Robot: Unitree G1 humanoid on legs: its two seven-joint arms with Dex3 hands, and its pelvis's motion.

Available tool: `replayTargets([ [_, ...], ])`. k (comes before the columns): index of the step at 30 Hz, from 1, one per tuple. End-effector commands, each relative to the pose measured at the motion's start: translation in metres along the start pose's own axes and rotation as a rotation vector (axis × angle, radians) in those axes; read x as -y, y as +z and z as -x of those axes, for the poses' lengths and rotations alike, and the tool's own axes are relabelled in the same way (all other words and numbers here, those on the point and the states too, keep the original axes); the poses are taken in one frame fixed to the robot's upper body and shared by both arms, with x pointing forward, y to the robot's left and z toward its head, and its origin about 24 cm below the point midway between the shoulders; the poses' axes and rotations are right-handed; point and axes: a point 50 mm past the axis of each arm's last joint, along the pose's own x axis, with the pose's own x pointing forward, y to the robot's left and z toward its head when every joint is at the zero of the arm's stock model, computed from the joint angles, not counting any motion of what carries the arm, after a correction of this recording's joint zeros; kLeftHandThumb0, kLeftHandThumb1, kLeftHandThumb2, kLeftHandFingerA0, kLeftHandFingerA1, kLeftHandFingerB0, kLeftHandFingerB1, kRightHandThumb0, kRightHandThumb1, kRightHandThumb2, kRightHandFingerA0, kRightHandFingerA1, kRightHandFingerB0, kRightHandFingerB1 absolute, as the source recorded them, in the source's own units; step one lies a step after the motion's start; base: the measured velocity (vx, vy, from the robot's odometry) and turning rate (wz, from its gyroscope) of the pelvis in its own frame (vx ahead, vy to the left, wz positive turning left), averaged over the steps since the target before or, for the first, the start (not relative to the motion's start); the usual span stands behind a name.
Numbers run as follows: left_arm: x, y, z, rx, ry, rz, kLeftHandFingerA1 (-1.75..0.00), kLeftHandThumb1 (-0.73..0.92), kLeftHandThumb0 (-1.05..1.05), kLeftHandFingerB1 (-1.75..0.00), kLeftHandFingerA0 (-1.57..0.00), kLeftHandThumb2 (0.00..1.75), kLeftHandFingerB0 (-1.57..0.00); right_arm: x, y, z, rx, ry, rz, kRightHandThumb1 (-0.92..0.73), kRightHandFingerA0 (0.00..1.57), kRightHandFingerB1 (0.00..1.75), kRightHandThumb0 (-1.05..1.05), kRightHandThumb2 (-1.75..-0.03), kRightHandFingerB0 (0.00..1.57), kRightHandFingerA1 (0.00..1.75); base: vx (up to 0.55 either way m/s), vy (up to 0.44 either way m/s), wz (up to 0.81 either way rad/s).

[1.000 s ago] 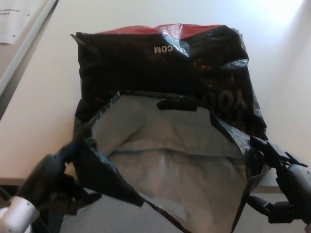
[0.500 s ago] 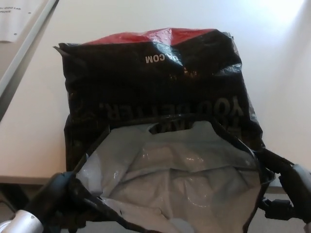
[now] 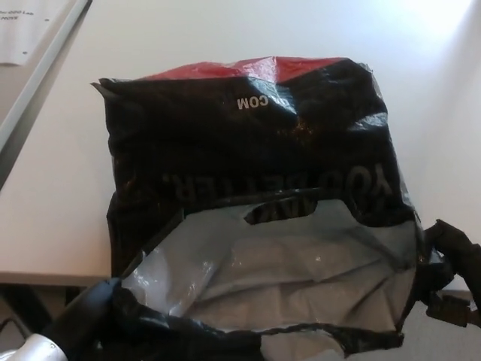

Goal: A plastic bag is kept infront of the robot in the middle of the desk and the robot uses both its hands to grab it from the top and lifts it up and then releases it.

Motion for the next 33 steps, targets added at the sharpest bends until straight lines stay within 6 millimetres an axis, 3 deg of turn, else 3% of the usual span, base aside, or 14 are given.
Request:
replayTargets([
  [1, -0.012, 0.03, 0.009, 0.068, -0.031, 0.014, -1.75, 0.75, -0.5, -1.73, -1.01, 0.63, -0.69, 0.029, 0.045, -0.022, 0.165, -0.053, -0.066, -0.59, 1.16, 1.37, -0.39, -0.83, 0.96, 1.5, 0.0, 0.0, 0.0],
  [4, -0.016, 0.043, 0.011, 0.109, -0.022, 0.024, -1.75, 0.75, -0.49, -1.74, -0.99, 0.62, -0.68, 0.037, 0.063, -0.028, 0.203, -0.064, -0.046, -0.59, 1.16, 1.37, -0.4, -0.83, 0.95, 1.5, 0.0, 0.0, 0.0],
  [5, -0.019, 0.053, 0.013, 0.157, -0.017, 0.028, -1.75, 0.75, -0.46, -1.73, -0.98, 0.63, -0.67, 0.044, 0.077, -0.032, 0.292, -0.057, -0.04, -0.75, 0.85, 1.75, -0.18, -0.6, 0.68, 1.75, 0.0, 0.0, 0.0],
  [8, -0.03, 0.082, 0.019, 0.242, 0.028, 0.017, -1.75, 0.77, -0.5, -1.75, -0.95, 0.63, -0.66, 0.06, 0.105, -0.042, 0.378, -0.076, -0.093, -0.73, 0.91, 1.73, -0.21, -0.58, 0.74, 1.75, 0.0, 0.0, 0.0],
  [9, -0.036, 0.093, 0.02, 0.274, 0.058, 0.005, -1.75, 0.77, -0.5, -1.75, -0.91, 0.63, -0.65, 0.065, 0.115, -0.045, 0.407, -0.087, -0.1, -0.5, 1.24, 1.27, -0.28, -0.88, 1.05, 1.4, 0.0, 0.0, 0.0],
  [10, -0.048, 0.116, 0.024, 0.356, 0.113, -0.011, -1.75, 0.77, -0.45, -1.75, -0.9, 0.63, -0.64, 0.075, 0.132, -0.05, 0.451, -0.108, -0.111, -0.74, 0.93, 1.69, -0.29, -0.6, 0.74, 1.74, 0.0, 0.0, 0.0],
  [18, -0.108, 0.206, 0.043, 0.657, 0.307, -0.043, -1.75, 0.78, -0.42, -1.74, -0.98, 0.62, -0.7, 0.117, 0.206, -0.067, 0.575, -0.159, -0.287, -0.76, 0.95, 1.65, -0.42, -0.61, 0.66, 1.75, 0.0, 0.0, 0.0],
  [19, -0.114, 0.219, 0.049, 0.689, 0.344, -0.073, -1.75, 0.78, -0.43, -1.09, -1.01, 0.63, -0.82, 0.122, 0.216, -0.068, 0.578, -0.184, -0.305, -0.73, 0.97, 1.55, -0.45, -0.62, 0.71, 1.75, 0.0, 0.0, 0.0],
  [22, -0.138, 0.251, 0.063, 0.777, 0.456, -0.117, -1.75, 0.78, -0.37, -1.64, -0.99, 0.62, -0.7, 0.138, 0.247, -0.068, 0.689, -0.216, -0.332, -0.72, 0.94, 1.73, -0.46, -0.61, 0.67, 1.75, 0.0, 0.0, 0.0],
  [24, -0.145, 0.26, 0.068, 0.79, 0.489, -0.107, -1.75, 0.78, -0.38, -1.67, -0.99, 0.63, -0.72, 0.142, 0.257, -0.066, 0.707, -0.232, -0.344, -0.72, 0.95, 1.73, -0.46, -0.61, 0.68, 1.75, 0.0, 0.0, 0.0],
  [25, -0.149, 0.267, 0.072, 0.8, 0.516, -0.109, -1.44, 0.58, -0.45, -1.15, -1.31, 0.96, -0.93, 0.145, 0.262, -0.065, 0.724, -0.215, -0.381, -0.71, 0.97, 1.75, -0.43, -0.61, 0.67, 1.75, 0.0, 0.0, 0.0],
  [26, -0.152, 0.275, 0.077, 0.812, 0.547, -0.111, -1.44, 0.58, -0.45, -1.15, -1.31, 0.96, -0.93, 0.147, 0.267, -0.064, 0.746, -0.191, -0.424, -0.71, 0.97, 1.75, -0.43, -0.61, 0.67, 1.75, 0.0, 0.0, 0.0],
  [28, -0.16, 0.286, 0.083, 0.838, 0.554, -0.08, -1.75, 0.72, -0.5, -1.49, -0.94, 0.69, -0.78, 0.15, 0.274, -0.062, 0.765, -0.198, -0.443, -0.72, 0.98, 1.75, -0.4, -0.62, 0.67, 1.75, 0.0, 0.0, 0.0],
  [33, -0.168, 0.299, 0.09, 0.882, 0.53, -0.028, -1.75, 0.74, -0.44, -1.66, -1.01, 0.63, -0.78, 0.153, 0.278, -0.057, 0.747, -0.231, -0.422, -0.71, 0.98, 1.75, -0.44, -0.61, 0.69, 1.75, 0.0, 0.0, 0.0],
])
